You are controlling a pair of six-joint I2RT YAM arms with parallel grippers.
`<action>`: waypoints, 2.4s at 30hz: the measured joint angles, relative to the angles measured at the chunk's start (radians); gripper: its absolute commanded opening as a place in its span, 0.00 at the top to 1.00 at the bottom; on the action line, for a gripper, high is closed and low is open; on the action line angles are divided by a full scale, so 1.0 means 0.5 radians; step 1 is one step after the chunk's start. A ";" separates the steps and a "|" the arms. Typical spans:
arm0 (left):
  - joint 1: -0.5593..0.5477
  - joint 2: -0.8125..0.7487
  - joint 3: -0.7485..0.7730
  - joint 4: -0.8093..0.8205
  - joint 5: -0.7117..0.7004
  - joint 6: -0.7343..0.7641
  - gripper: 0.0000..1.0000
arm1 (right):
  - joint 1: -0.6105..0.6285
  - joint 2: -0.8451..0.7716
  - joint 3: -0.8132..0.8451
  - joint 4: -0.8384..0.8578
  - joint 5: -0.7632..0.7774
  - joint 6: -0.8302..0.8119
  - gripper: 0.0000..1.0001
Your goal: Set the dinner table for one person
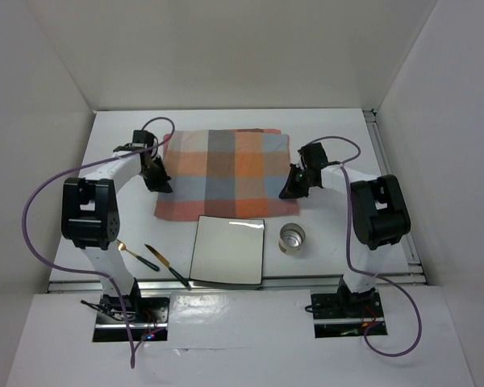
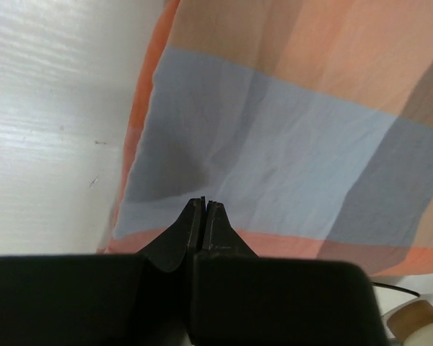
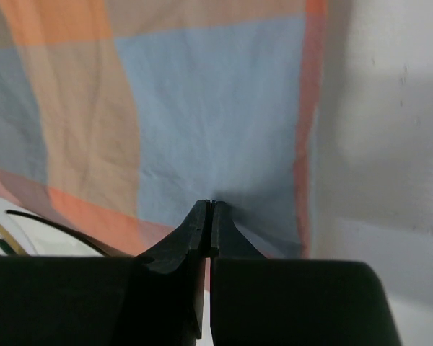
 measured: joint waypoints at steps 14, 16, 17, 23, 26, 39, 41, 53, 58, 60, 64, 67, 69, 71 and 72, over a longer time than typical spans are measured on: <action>-0.023 0.033 -0.218 0.041 -0.043 -0.005 1.00 | 0.009 -0.035 -0.143 -0.021 0.185 0.090 1.00; -0.024 0.014 -0.246 0.066 -0.043 -0.005 1.00 | 0.009 -0.057 -0.167 -0.021 0.208 0.099 1.00; -0.027 0.002 -0.262 0.082 -0.044 -0.005 1.00 | 0.009 -0.071 -0.182 -0.018 0.215 0.105 1.00; -0.053 -0.027 -0.300 0.099 -0.053 -0.004 1.00 | 0.009 -0.182 -0.292 -0.042 0.292 0.135 1.00; -0.079 -0.034 -0.299 0.094 -0.086 -0.003 1.00 | 0.009 -0.233 -0.314 -0.091 0.358 0.141 1.00; -0.175 -0.251 0.127 -0.234 -0.285 0.040 0.21 | 0.009 -0.835 -0.066 -0.478 0.589 0.105 0.33; -0.175 -0.322 0.218 -0.278 -0.314 0.054 0.21 | 0.008 -0.960 -0.062 -0.565 0.617 0.089 0.26; -0.175 -0.475 0.430 -0.394 -0.378 0.063 0.23 | 0.057 -1.497 -0.480 -1.013 0.451 0.336 0.18; -0.175 -0.475 0.430 -0.419 -0.363 0.063 0.25 | 0.060 -1.500 -0.597 -1.017 0.382 0.455 0.24; -0.175 -0.475 0.430 -0.424 -0.356 0.064 0.25 | 0.060 -1.498 -0.658 -1.014 0.359 0.491 0.30; -0.175 -0.475 0.430 -0.430 -0.346 0.064 0.26 | 0.061 -1.487 -0.763 -0.999 0.321 0.539 0.40; -0.175 -0.475 0.430 -0.433 -0.342 0.065 0.27 | 0.063 -1.468 -0.810 -0.986 0.301 0.560 0.46; -0.175 -0.475 0.430 -0.433 -0.341 0.066 0.27 | 0.070 -1.464 -0.837 -0.969 0.291 0.566 0.54; -0.175 -0.475 0.430 -0.432 -0.339 0.066 0.28 | 0.075 -1.463 -0.851 -0.964 0.290 0.568 0.68; -0.175 -0.475 0.430 -0.432 -0.336 0.066 0.28 | 0.076 -1.463 -0.853 -0.961 0.291 0.569 0.94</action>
